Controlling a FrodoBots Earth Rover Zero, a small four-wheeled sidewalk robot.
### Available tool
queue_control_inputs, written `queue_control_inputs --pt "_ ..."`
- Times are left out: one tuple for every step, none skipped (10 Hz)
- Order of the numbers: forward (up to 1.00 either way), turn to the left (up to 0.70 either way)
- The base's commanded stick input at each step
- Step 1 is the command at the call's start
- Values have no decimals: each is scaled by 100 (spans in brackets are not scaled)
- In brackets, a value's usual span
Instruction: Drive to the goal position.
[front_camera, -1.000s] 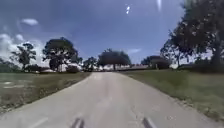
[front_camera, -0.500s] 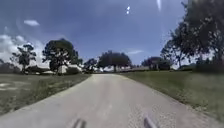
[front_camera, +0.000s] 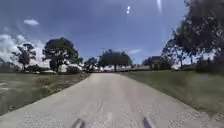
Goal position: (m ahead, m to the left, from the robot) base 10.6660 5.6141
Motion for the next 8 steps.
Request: queue_control_inputs --pt "70 0" --pt "70 0" --pt "70 0" --pt "70 0" --pt "70 0" --pt "70 0" --pt "70 0" --pt "70 0"
